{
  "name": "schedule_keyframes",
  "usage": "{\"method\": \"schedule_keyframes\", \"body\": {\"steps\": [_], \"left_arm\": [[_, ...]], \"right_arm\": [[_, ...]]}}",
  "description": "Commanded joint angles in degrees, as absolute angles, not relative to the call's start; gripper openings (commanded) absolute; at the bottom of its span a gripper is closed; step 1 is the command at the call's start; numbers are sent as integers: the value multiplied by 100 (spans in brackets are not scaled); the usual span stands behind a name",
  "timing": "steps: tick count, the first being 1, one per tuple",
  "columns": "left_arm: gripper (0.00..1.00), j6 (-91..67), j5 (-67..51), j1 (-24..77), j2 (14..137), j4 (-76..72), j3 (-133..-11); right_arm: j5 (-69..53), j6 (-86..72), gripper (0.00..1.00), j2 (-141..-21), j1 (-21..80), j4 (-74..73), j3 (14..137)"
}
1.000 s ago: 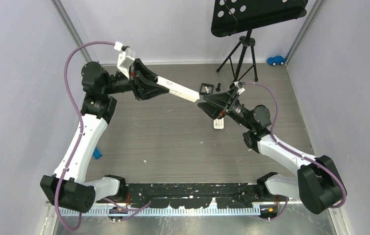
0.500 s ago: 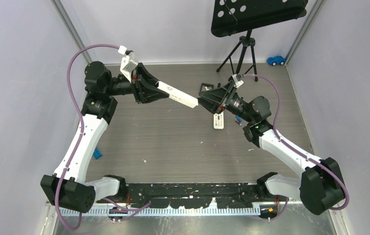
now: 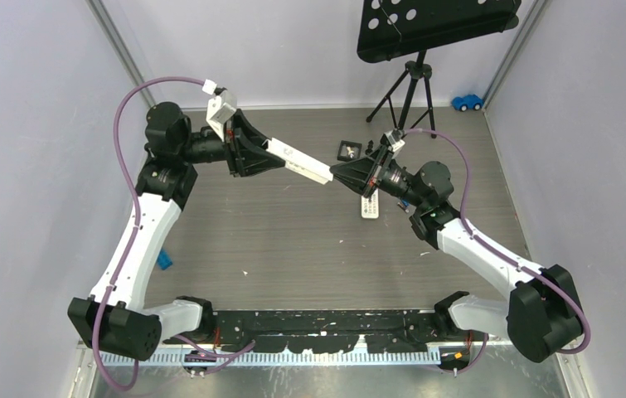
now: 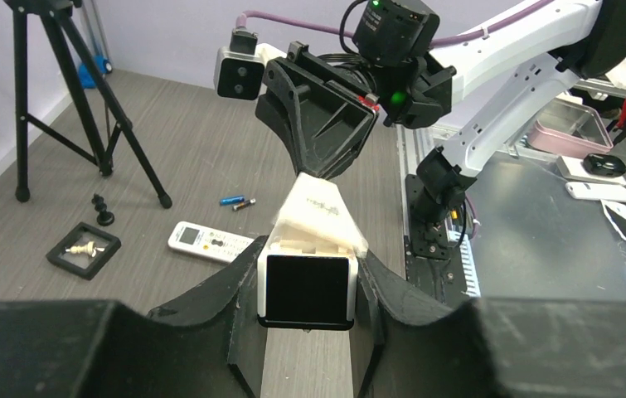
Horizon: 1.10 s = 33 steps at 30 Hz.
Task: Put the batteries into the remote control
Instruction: Remove the battery cover from the remote control, then place the battery cover at the center of the board.
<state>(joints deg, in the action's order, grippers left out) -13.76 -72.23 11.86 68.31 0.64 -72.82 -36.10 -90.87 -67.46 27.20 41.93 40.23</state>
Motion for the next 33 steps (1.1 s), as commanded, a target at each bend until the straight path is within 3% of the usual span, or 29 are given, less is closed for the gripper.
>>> {"method": "schedule_keyframes", "body": {"steps": [1,4,11,23,33], "left_arm": [[0,-671,-6821,1151,6680,913,-7641],[0,-487,-6690,1152,6664,1226,-7709],[0,-278,-5922,1151,6398,1804,-7561],[0,-907,-4928,1153,5794,2551,-6702],[0,-1367,-5417,1160,5490,2236,-6536]], "right_arm": [[-3764,-9248,9,-6677,2751,4422,4350],[-3701,-9230,0,-6646,2751,4351,4342],[-3094,-8713,0,-6424,2726,3883,4180],[-1436,-7538,0,-5803,2663,1681,4042],[-978,-6773,0,-6784,2937,837,3447]]}}
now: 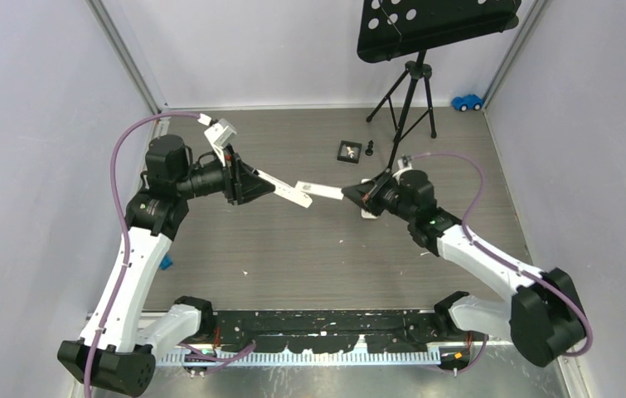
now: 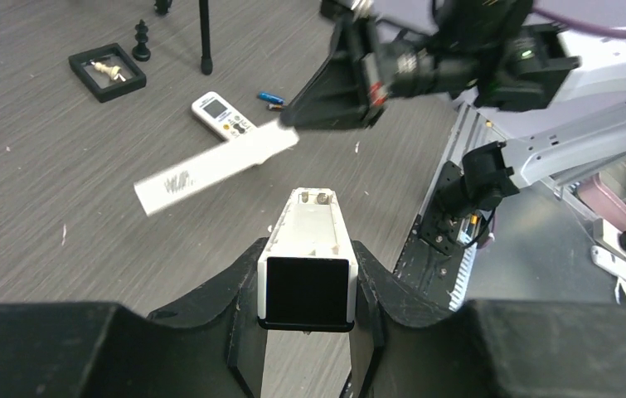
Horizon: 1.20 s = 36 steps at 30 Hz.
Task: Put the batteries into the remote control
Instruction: Place the battery cover at the center of the board, then adjust the remote control.
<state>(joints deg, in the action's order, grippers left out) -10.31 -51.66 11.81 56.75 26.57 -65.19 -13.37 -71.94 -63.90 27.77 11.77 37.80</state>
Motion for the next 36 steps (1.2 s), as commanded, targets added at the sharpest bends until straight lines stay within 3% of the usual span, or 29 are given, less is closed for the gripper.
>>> {"method": "schedule_keyframes", "body": {"steps": [1,5,8,14,17,25,31,36], "left_arm": [[0,-1450,-5418,1157,5454,2110,-6508],[0,-1821,-5264,1153,5267,1346,-6259],[0,-2023,-5155,1159,5221,1068,-6160],[0,-2064,-5232,1157,5332,1089,-6178],[0,-1961,-5255,1156,5333,1210,-6241],[0,-2003,-6300,1157,5550,1295,-6335],[0,-1929,-6958,1161,5498,1222,-6335],[0,-1942,-7210,1203,5464,1160,-6292]], "right_arm": [[-1003,-6752,0,-6917,2976,896,3379],[-1022,-6745,0,-7406,3150,1145,3182],[-884,-6619,7,-7618,3232,1030,3199],[-621,-5661,56,-7579,3243,-418,3852],[-554,-5149,70,-6989,3243,-647,3994],[-2869,-3678,73,-5761,3338,1052,4123],[-3625,-3272,74,-5575,3627,1771,4414],[-3994,-2558,75,-6022,4082,1227,5072]]}}
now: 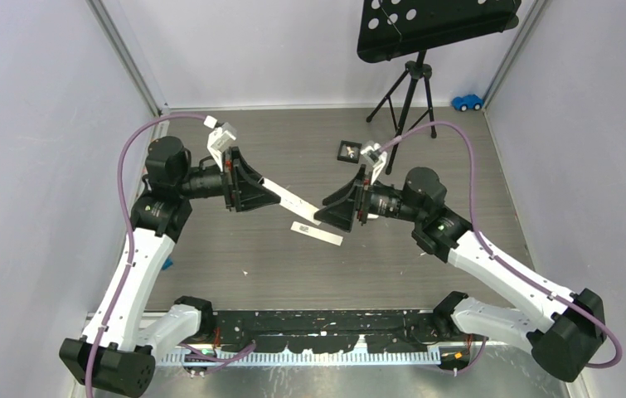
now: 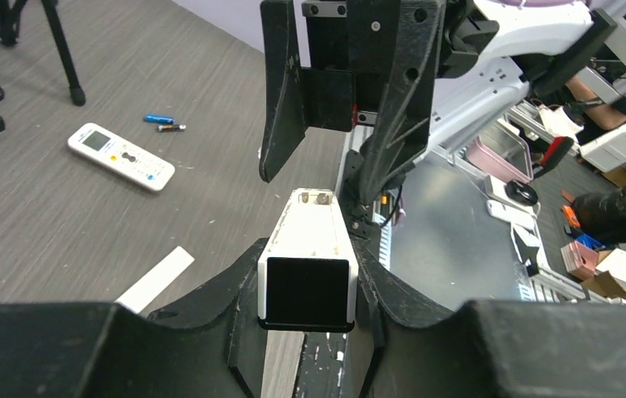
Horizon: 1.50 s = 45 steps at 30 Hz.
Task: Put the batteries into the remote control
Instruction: Adjust the remote control.
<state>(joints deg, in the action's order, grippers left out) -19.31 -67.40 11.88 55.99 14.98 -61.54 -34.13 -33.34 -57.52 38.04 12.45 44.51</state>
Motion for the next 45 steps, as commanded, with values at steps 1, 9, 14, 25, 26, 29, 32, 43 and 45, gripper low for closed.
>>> {"method": "schedule_keyframes", "body": {"steps": [1,9,14,25,26,29,32,43,45], "left_arm": [[0,-1935,-7239,1211,5452,1151,-6283],[0,-1942,-7508,1215,5296,1004,-6192],[0,-1963,-7522,1213,5291,922,-6162],[94,-2950,-5066,1216,5330,764,-6119],[95,-3253,-4742,1218,5372,780,-6132],[95,-4213,-3831,1217,5509,913,-6140],[95,-5385,-3739,1213,5615,45,-5707],[91,-6454,-3786,1298,6236,-1657,-5268],[85,-6477,-3818,1316,6320,-1624,-5282]], "right_arm": [[-4009,-2409,75,-6124,4150,1055,5148],[-5155,-1984,67,-6660,4333,686,5676],[-5252,-1886,41,-6618,4333,569,5739],[-3173,-1819,4,-6329,4396,548,5705],[-2794,-1747,4,-6286,4435,504,5700],[-1742,-1478,4,-6202,4626,491,5621],[-844,-1244,4,-6276,4852,421,5700],[1069,-808,3,-7041,5571,-48,6322],[1170,-800,3,-7220,5610,-225,6492]]}}
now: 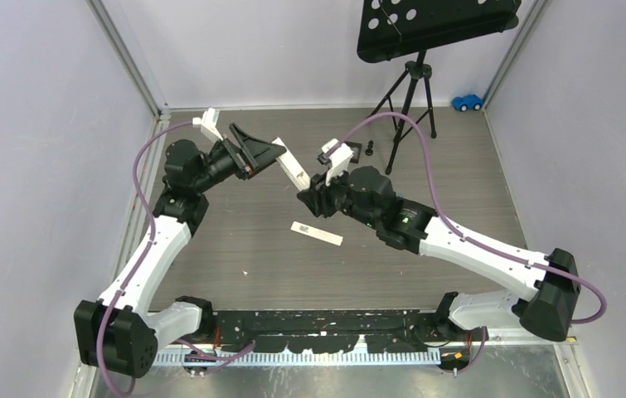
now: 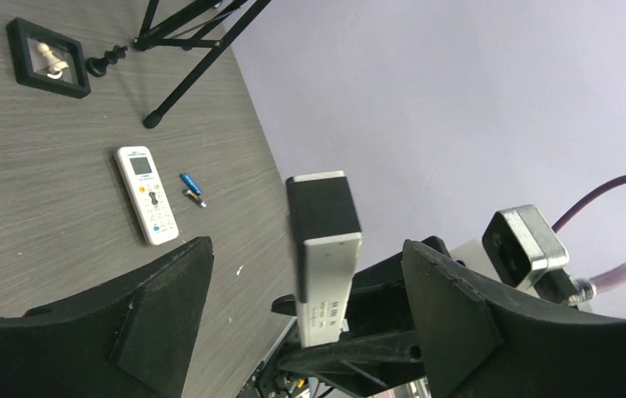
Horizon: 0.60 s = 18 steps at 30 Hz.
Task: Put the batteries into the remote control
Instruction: Adjust the remote control.
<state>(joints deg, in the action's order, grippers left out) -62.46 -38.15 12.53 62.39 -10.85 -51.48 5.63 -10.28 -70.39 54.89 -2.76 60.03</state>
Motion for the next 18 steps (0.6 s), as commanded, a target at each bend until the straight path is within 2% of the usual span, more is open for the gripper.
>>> {"method": "schedule_keyframes", "body": {"steps": [1,3,8,12,16,18], "left_arm": [[81,-6494,-3817,1326,6366,-1610,-5282],[75,-6533,-3817,1365,6455,-1584,-5266],[67,-6660,-3806,1466,6629,-1558,-5214],[56,-6586,-3713,1469,6644,-1398,-5194],[55,-6462,-3513,1468,6606,-1249,-5176],[58,-6471,-3372,1468,6580,-1309,-5124]], "right_arm": [[1182,-797,3,-7274,5622,-219,6520],[1188,-816,3,-7343,5654,-140,6544],[1434,-1038,3,-7713,5686,-414,6927],[1354,-1147,3,-7823,5687,-461,6973],[1231,-1186,3,-7782,5687,-567,6926],[1208,-1214,3,-7758,5687,-647,6921]]}}
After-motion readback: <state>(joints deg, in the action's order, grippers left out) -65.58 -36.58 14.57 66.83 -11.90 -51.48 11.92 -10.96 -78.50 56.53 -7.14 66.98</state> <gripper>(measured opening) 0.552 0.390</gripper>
